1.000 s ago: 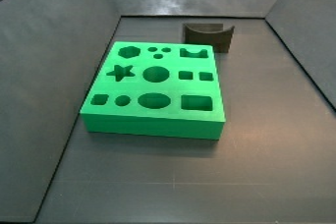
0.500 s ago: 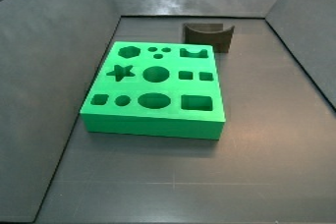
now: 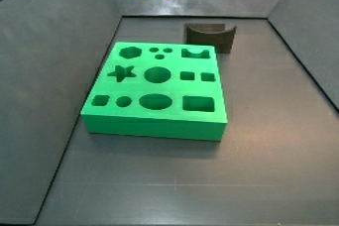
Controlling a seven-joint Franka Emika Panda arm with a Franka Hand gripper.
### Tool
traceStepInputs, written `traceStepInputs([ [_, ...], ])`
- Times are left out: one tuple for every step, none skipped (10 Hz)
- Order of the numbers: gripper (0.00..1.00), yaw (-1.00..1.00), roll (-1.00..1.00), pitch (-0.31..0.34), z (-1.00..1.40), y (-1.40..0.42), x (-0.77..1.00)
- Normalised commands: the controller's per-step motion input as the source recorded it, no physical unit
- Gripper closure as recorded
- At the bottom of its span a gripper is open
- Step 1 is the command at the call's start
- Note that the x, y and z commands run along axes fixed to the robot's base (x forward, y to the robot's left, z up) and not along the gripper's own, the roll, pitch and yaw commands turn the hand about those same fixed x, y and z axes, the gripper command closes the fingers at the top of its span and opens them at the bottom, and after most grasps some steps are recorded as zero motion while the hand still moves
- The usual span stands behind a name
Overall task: Pick up the 3 prong object. Move up. Place the 3 prong object on the fixture. Regrasp the 3 prong object. Move to above the board. Insert the 3 prong object.
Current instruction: Insert the 3 prong object.
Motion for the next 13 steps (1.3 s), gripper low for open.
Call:
traceStepInputs([
  [1.0,-1.0,0.0,0.004,-0.36,0.02,0.0],
  [1.0,-0.98,0.0,0.009,-0.38,0.07,0.0],
  [1.0,-0.93,0.0,0.017,-0.4,0.12,-0.02],
  [1.0,-0.8,0.0,0.029,-0.42,0.24,-0.06],
  [1.0,-0.61,0.0,0.036,-0.45,0.42,-0.13],
  [1.0,-0.4,-0.01,0.029,-0.47,0.61,-0.21],
  [1.0,-0.35,-0.01,0.016,-0.51,0.65,-0.23],
  [1.0,-0.37,-0.02,0.0,-0.52,0.63,-0.19],
  [1.0,-0.38,-0.03,0.0,-0.53,0.61,-0.18],
  [1.0,-0.45,-0.12,-0.009,-0.49,0.47,-0.08],
  [1.0,-0.6,-0.09,-0.031,-0.43,0.32,-0.01],
  [1.0,-0.74,-0.04,-0.009,-0.43,0.25,0.0],
  [1.0,-0.78,-0.11,-0.099,-0.35,0.14,0.03],
])
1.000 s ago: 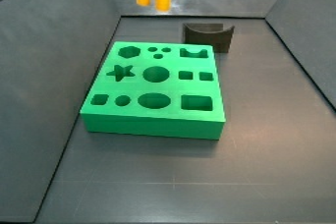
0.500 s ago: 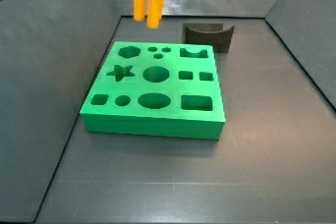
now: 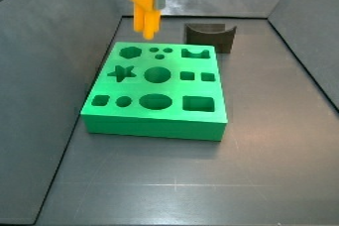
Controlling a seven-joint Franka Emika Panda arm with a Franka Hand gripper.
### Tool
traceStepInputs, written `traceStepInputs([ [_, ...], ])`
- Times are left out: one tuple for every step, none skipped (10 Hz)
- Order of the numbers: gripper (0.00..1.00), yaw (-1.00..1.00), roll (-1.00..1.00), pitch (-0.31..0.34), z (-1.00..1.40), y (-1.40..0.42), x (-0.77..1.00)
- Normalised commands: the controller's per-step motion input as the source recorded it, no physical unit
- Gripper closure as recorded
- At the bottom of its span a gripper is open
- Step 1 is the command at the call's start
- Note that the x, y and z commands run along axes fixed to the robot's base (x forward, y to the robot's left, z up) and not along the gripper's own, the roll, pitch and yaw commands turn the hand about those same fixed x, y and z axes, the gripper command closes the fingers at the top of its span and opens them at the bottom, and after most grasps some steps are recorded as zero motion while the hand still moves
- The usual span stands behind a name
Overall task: Pick up the 3 prong object. Move up. Place the 3 prong object on the fixture. Regrasp the 3 prong object. Move to above the board. Insert the 3 prong object.
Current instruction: Insert the 3 prong object.
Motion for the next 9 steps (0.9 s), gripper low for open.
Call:
traceStepInputs([
  [1.0,-0.97,-0.02,-0.076,-0.39,0.07,0.16],
  [1.0,-0.95,-0.04,-0.099,-0.36,0.08,0.18],
  [1.0,-0.83,-0.12,-0.181,-0.23,0.14,0.25],
  [1.0,-0.71,-0.18,-0.216,-0.25,0.23,0.31],
  [1.0,-0.57,-0.19,-0.177,-0.37,0.31,0.56],
  [1.0,-0.39,-0.2,-0.136,-0.36,0.38,0.55],
  [1.0,-0.24,-0.03,0.047,-0.01,0.28,0.23],
  [1.0,0.0,0.0,0.017,-0.02,0.13,0.0],
  [1.0,0.29,0.12,0.0,-0.15,-0.05,-0.12],
])
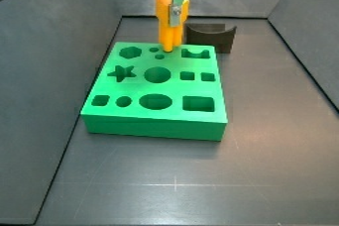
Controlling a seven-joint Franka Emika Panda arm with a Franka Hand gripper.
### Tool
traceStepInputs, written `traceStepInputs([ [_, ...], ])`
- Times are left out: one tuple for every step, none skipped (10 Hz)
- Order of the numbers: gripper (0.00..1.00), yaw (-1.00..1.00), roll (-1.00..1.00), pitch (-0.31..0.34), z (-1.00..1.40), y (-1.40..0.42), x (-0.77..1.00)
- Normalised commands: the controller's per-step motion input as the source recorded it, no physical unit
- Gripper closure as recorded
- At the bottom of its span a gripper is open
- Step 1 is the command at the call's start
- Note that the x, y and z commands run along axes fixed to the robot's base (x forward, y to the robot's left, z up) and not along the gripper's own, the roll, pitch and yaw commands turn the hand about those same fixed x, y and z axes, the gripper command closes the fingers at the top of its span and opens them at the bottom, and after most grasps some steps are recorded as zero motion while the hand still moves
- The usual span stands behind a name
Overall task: Pick up the 3 prong object. Move up. Place the 3 prong object on the fixture. Regrasp the 3 prong object. Move to above the board. Insert the 3 prong object.
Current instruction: Insert the 3 prong object.
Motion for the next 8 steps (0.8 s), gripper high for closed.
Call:
traceStepInputs([
  [1.0,0.61,0.32,0.0,-0.04,-0.18,-0.15],
  [1.0,0.57,0.31,0.0,0.0,-0.26,-0.15],
  [1.0,0.52,0.15,-0.043,-0.03,-0.23,-0.08],
  [1.0,0.19,0.04,-0.021,-0.1,-0.05,0.0],
  [1.0,0.01,0.01,-0.016,-0.13,0.0,-0.05],
  [1.0,0.04,0.09,0.0,-0.42,-0.1,0.0],
  [1.0,-0.01,0.0,-0.037,-0.33,-0.21,-0.05],
  [1.0,-0.2,-0.01,-0.07,-0.22,-0.11,-0.17],
])
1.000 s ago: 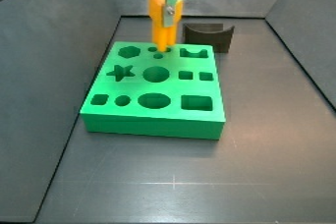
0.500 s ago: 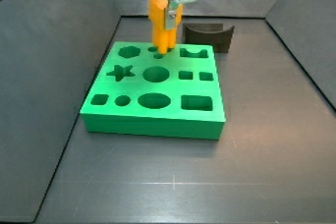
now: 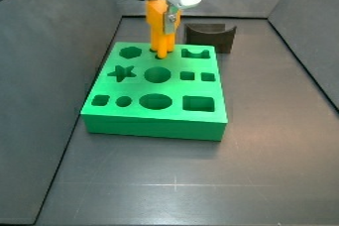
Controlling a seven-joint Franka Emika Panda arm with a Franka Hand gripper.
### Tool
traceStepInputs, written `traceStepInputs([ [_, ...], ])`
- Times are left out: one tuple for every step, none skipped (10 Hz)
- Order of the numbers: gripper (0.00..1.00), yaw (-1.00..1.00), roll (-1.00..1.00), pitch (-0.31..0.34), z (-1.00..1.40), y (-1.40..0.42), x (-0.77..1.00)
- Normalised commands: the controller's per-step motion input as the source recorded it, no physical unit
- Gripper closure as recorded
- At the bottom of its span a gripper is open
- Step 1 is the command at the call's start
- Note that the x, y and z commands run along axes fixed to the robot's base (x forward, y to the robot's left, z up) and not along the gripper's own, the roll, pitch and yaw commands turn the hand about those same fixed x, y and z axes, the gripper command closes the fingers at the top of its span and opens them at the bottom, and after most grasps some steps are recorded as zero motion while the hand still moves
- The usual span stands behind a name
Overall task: Pick up the 3 prong object. Move up. Place the 3 prong object on the fixture. Regrasp the 3 prong object. Move to above the board. Insert the 3 prong object.
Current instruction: Insert the 3 prong object.
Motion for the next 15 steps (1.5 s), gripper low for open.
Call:
traceStepInputs([
  [1.0,-0.25,0.0,-0.051,-0.13,-0.01,-0.29],
  [1.0,-0.23,0.0,0.0,-0.29,0.03,0.0],
  [1.0,-0.35,0.0,0.0,-0.28,0.26,-0.05],
  [1.0,-0.35,-0.04,0.0,-0.36,0.11,0.12],
  [1.0,-0.22,0.0,-0.084,-0.57,0.0,0.19],
  [1.0,-0.03,0.0,-0.153,-0.62,0.0,0.08],
  [1.0,0.0,0.04,-0.206,-0.61,-0.05,0.0],
  [1.0,0.01,0.15,-0.323,-0.55,-0.18,-0.02],
  [1.0,0.0,0.15,-0.364,-0.48,-0.2,0.0],
  [1.0,0.0,0.17,-0.406,-0.37,-0.21,0.0],
  [1.0,0.0,0.34,-0.35,-0.24,-0.19,0.0],
  [1.0,0.0,0.42,-0.189,-0.33,-0.19,0.05],
  [1.0,0.0,0.4,0.069,-0.43,-0.14,0.58],
  [1.0,-0.3,0.07,0.017,-0.73,0.0,0.63],
  [1.0,-0.38,-0.02,0.143,-0.61,0.14,0.37],
])
